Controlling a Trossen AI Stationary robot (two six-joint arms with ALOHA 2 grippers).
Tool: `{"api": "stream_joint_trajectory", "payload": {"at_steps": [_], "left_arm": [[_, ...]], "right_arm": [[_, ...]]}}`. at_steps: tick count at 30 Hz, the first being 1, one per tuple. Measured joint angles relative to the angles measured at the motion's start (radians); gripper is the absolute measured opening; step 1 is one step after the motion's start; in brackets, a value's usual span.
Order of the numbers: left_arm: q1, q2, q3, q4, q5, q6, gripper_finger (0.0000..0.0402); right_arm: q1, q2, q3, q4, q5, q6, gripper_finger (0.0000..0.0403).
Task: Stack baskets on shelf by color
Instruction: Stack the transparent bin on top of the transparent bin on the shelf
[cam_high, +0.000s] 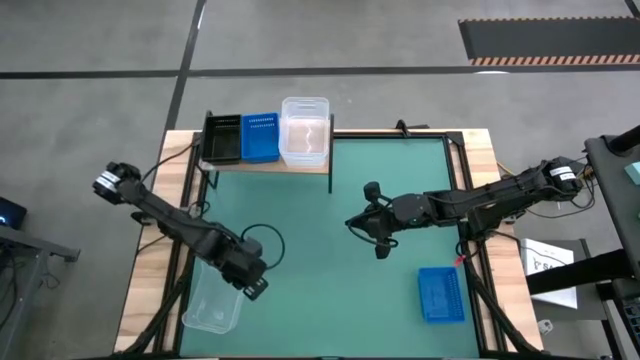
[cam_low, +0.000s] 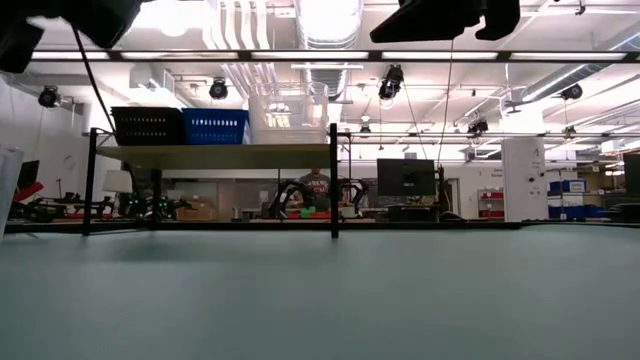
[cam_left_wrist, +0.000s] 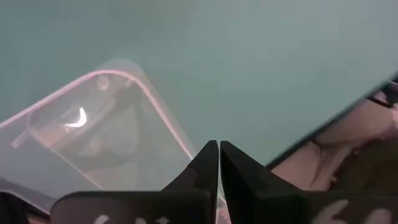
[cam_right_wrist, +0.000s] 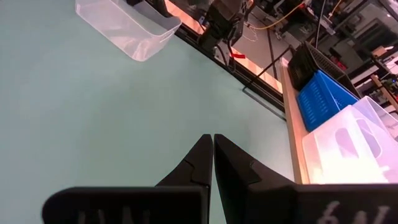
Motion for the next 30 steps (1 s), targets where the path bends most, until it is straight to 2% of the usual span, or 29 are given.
{"api": "stream_joint_trajectory", "payload": {"at_steps": [5, 9, 14, 18, 23, 27, 30], "left_arm": [[-0.025, 0.021, -0.023, -0.013, 0.019, -0.040, 0.0017], [-0.044, 0.026, -0.023, -0.029, 0.015, -0.039, 0.0060], [-0.046, 0.033, -0.041, -0.052, -0.062, -0.038, 0.0122], [-0.046, 0.050, -0.081, -0.033, -0.077, -0.038, 0.0151], [-0.044, 0.074, -0.091, -0.005, -0.095, 0.021, 0.0154], [-0.040, 0.097, -0.090, 0.017, -0.190, 0.167, 0.0151], [-0.015, 0.126, -0.077, 0.058, -0.259, 0.285, 0.0134]], "right_arm": [[0.000, 0.000, 0.000, 0.000, 0.000, 0.000, 0.0009], [0.000, 0.000, 0.000, 0.000, 0.000, 0.000, 0.0009], [0.000, 0.000, 0.000, -0.008, 0.000, 0.007, 0.0009], [0.000, 0.000, 0.000, -0.008, 0.000, 0.002, 0.0009], [0.000, 0.000, 0.000, -0.008, 0.000, 0.004, 0.0009], [0.000, 0.000, 0.000, -0.010, 0.000, 0.020, 0.0009], [0.000, 0.000, 0.000, -0.015, 0.000, 0.034, 0.0009]]}}
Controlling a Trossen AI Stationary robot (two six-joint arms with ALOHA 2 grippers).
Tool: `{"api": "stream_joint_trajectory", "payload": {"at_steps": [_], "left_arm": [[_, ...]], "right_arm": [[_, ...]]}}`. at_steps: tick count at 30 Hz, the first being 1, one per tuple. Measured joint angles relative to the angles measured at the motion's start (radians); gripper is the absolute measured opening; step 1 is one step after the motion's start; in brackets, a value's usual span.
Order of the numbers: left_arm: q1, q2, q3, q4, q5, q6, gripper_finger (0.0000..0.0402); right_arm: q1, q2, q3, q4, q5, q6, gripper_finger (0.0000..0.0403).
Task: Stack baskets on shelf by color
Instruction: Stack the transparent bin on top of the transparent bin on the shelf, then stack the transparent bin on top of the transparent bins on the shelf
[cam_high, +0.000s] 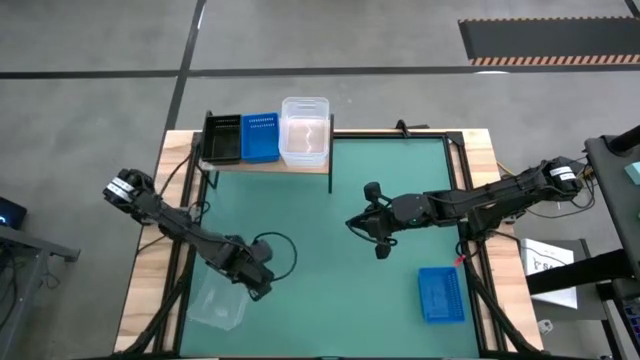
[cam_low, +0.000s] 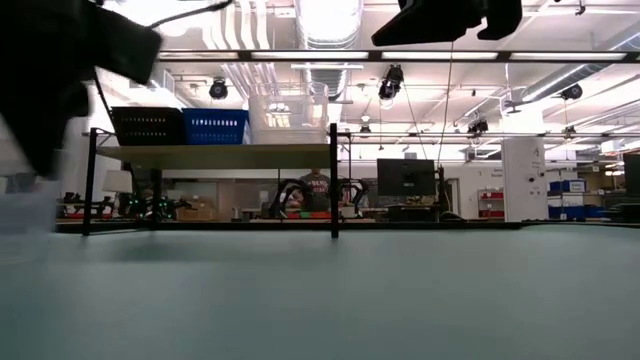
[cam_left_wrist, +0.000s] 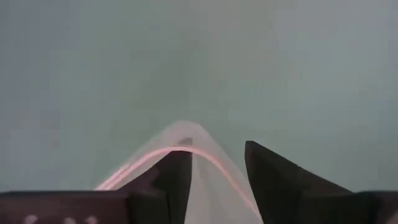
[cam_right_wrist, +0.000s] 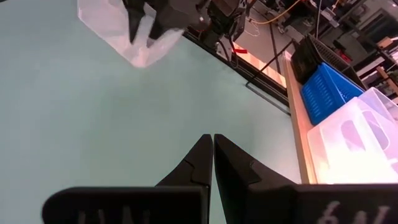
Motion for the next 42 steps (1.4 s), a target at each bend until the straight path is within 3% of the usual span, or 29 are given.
{"api": "stream_joint_trajectory", "payload": {"at_steps": [3, 6, 8, 10, 12, 16, 27, 32, 36, 42], "left_arm": [[0.063, 0.033, 0.016, 0.026, -0.066, 0.149, 0.0113], [0.143, 0.073, 0.034, 0.148, -0.098, 0.415, 0.0094], [0.171, 0.103, 0.054, 0.302, -0.048, 0.627, 0.0082], [0.173, 0.126, 0.091, 0.332, 0.070, 0.744, 0.0072], [0.160, 0.134, 0.121, 0.243, 0.131, 0.744, 0.0065], [0.133, 0.124, 0.136, 0.105, 0.126, 0.690, 0.0059], [0.114, 0.113, 0.135, 0.119, 0.125, 0.674, 0.0059], [0.114, 0.113, 0.135, 0.125, 0.124, 0.747, 0.0061], [0.106, 0.113, 0.140, 0.127, 0.130, 0.829, 0.0086], [0.084, 0.098, 0.165, 0.082, 0.126, 0.856, 0.0158]], "right_arm": [[0.000, 0.000, 0.000, 0.002, 0.000, 0.000, 0.0009], [0.000, 0.000, 0.000, 0.013, 0.000, 0.018, 0.0009], [0.000, 0.000, 0.000, 0.014, 0.000, 0.043, 0.0009], [0.000, 0.000, 0.000, 0.010, 0.000, 0.080, 0.0009], [0.000, 0.000, 0.000, -0.001, 0.000, 0.113, 0.0009], [0.000, 0.000, 0.000, -0.016, 0.000, 0.140, 0.0009], [0.000, 0.006, 0.000, -0.023, 0.000, 0.167, 0.0009], [0.000, 0.006, 0.000, -0.025, 0.000, 0.174, 0.0009], [0.000, 0.006, 0.000, -0.025, 0.000, 0.178, 0.0009], [0.000, 0.006, 0.000, -0.027, 0.000, 0.185, 0.0009]]}}
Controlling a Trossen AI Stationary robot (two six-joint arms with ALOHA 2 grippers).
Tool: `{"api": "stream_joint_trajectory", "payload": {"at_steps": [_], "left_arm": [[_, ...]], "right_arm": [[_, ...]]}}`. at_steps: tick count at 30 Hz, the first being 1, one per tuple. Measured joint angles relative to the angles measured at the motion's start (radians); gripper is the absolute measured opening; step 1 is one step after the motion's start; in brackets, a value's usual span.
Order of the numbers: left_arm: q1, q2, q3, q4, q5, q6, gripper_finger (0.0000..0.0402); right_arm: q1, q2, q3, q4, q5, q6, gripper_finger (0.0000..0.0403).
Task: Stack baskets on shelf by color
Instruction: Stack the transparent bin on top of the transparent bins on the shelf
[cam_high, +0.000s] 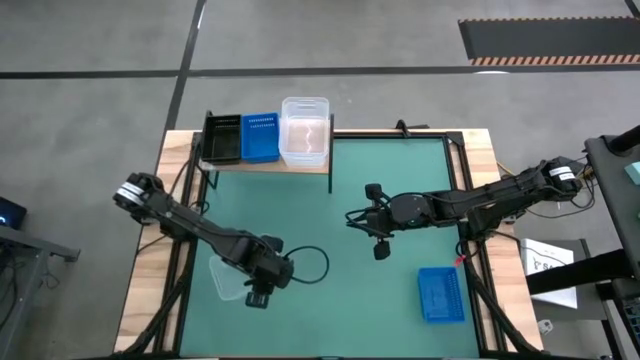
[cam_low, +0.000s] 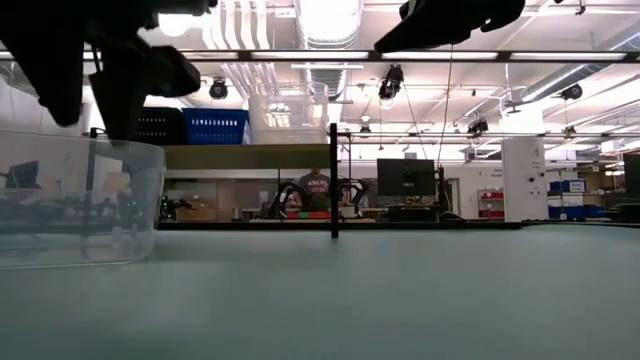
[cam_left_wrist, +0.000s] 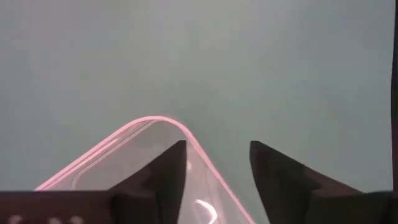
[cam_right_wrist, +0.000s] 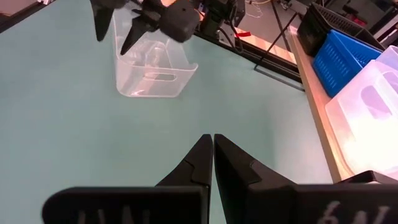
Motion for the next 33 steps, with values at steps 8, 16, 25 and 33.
{"api": "stream_joint_trajectory", "payload": {"at_steps": [8, 16, 25, 33], "left_arm": [[-0.041, -0.066, 0.072, -0.095, 0.022, -0.149, 0.0194], [-0.216, -0.104, 0.019, -0.120, 0.077, -0.441, 0.0131], [-0.266, -0.067, -0.109, -0.201, 0.149, -0.612, 0.0008], [-0.234, -0.058, -0.060, -0.533, -0.071, -0.598, 0.0001]], "right_arm": [[0.000, 0.000, 0.000, 0.001, 0.000, -0.006, 0.0009], [0.000, 0.000, 0.000, 0.000, 0.000, -0.019, 0.0009], [0.000, 0.000, 0.000, 0.001, 0.000, -0.023, 0.0009], [0.000, 0.000, 0.000, 0.008, 0.001, -0.001, 0.0009]]}}
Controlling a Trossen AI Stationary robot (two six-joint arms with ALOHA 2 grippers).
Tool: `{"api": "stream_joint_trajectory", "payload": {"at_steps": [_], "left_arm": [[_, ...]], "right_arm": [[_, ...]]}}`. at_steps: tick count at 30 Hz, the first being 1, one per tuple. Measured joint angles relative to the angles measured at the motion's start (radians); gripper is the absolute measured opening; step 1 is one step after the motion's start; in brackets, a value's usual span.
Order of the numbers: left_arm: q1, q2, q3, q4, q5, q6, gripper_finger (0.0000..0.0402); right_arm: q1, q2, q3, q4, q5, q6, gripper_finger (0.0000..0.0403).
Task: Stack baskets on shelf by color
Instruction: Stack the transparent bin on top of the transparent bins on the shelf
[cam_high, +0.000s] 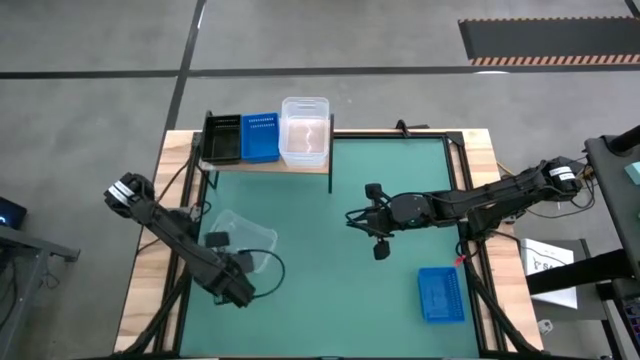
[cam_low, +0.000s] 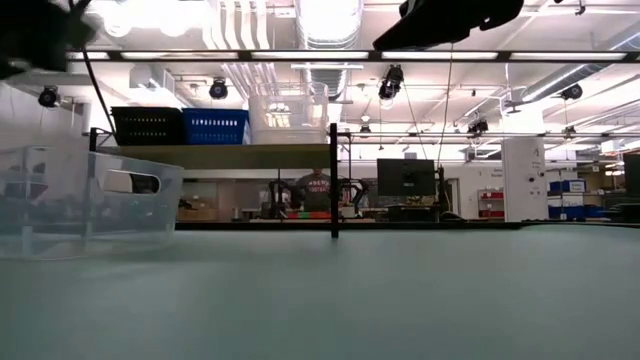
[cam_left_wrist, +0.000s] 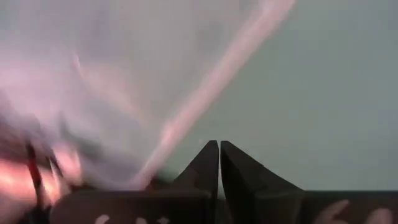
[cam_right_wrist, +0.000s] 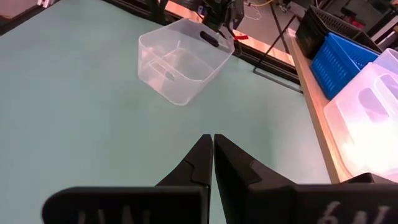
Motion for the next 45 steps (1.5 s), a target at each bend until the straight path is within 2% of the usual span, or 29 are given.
{"api": "stream_joint_trajectory", "payload": {"at_steps": [5, 8, 11, 15, 18, 21, 25, 33, 38, 45], "left_arm": [[0.005, -0.038, 0.016, 0.135, -0.305, 0.137, 0.0001], [-0.011, -0.092, 0.013, 0.209, -0.554, 0.235, 0.0001], [-0.034, -0.171, -0.015, 0.344, -0.800, 0.427, 0.0001], [-0.038, -0.301, -0.097, 0.559, -0.999, 0.688, 0.0001], [-0.037, -0.394, -0.189, 0.677, -1.115, 0.788, 0.0001], [-0.037, -0.485, -0.286, 0.744, -1.170, 0.813, 0.0001], [-0.037, -0.584, -0.400, 0.827, -1.187, 0.836, 0.0001], [-0.038, -0.689, -0.492, 0.883, -1.186, 0.861, 0.0001], [-0.038, -0.704, -0.494, 0.877, -1.186, 0.865, 0.0001], [-0.038, -0.702, -0.491, 0.877, -1.185, 0.896, 0.0001]], "right_arm": [[0.000, 0.034, 0.000, 0.085, -0.013, -0.030, 0.0009], [-0.013, 0.091, 0.037, 0.109, -0.122, -0.044, 0.0009], [-0.028, 0.182, 0.122, 0.102, -0.211, -0.048, 0.0009], [-0.040, 0.319, 0.271, 0.038, -0.281, -0.086, 0.0010], [-0.053, 0.419, 0.402, -0.022, -0.335, -0.087, 0.0021], [-0.067, 0.521, 0.536, -0.101, -0.378, -0.102, 0.0048], [-0.092, 0.656, 0.700, -0.187, -0.394, -0.125, 0.0094], [-0.128, 0.905, 0.952, -0.210, -0.423, -0.209, 0.0169], [-0.152, 1.056, 1.118, -0.247, -0.561, -0.202, 0.0186], [-0.166, 1.222, 1.334, -0.424, -0.674, -0.214, 0.0178]]}}
